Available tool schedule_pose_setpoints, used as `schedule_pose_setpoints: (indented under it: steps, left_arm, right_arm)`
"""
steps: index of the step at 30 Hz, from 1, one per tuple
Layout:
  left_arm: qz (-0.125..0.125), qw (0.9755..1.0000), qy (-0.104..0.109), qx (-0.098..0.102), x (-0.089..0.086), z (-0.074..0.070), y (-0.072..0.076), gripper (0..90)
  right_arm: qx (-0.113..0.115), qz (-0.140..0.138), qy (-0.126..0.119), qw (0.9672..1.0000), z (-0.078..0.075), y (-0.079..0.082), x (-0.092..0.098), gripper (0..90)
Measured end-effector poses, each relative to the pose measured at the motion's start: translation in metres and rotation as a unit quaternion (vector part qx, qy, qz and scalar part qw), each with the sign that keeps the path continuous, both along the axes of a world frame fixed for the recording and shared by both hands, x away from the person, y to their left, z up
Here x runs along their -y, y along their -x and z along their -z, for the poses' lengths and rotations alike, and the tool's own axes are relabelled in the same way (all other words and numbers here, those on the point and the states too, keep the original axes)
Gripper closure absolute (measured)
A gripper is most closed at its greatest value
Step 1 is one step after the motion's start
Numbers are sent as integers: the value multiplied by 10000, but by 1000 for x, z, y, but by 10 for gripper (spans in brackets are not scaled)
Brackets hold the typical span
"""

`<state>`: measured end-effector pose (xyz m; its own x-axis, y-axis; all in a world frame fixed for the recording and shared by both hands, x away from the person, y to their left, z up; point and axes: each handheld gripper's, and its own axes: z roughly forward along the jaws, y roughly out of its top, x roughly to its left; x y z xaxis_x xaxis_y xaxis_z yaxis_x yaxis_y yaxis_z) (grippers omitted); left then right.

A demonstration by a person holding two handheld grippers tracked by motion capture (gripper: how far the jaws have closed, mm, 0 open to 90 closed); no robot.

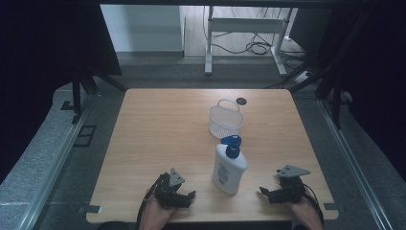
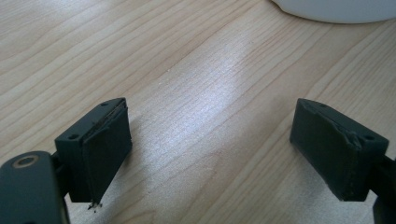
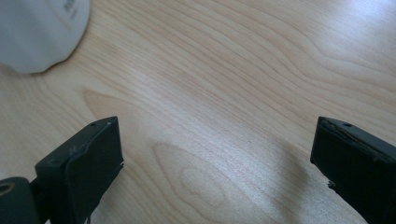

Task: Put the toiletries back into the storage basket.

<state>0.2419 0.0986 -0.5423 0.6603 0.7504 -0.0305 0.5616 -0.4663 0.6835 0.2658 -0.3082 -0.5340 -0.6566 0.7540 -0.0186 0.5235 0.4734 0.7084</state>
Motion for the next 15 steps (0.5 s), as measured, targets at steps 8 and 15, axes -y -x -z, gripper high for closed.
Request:
schedule_pose_setpoints:
  steps: [8, 15]
  left_arm:
    - [-8, 10000, 20, 26, 0, 1, 0, 116]
    - [-9, 10000, 22, 27, 0, 1, 0, 116]
  right_arm:
    - [101, -282, -64, 9995, -5, 3, -4, 0]
    - [76, -459, -218, 9987, -8, 7, -6, 0]
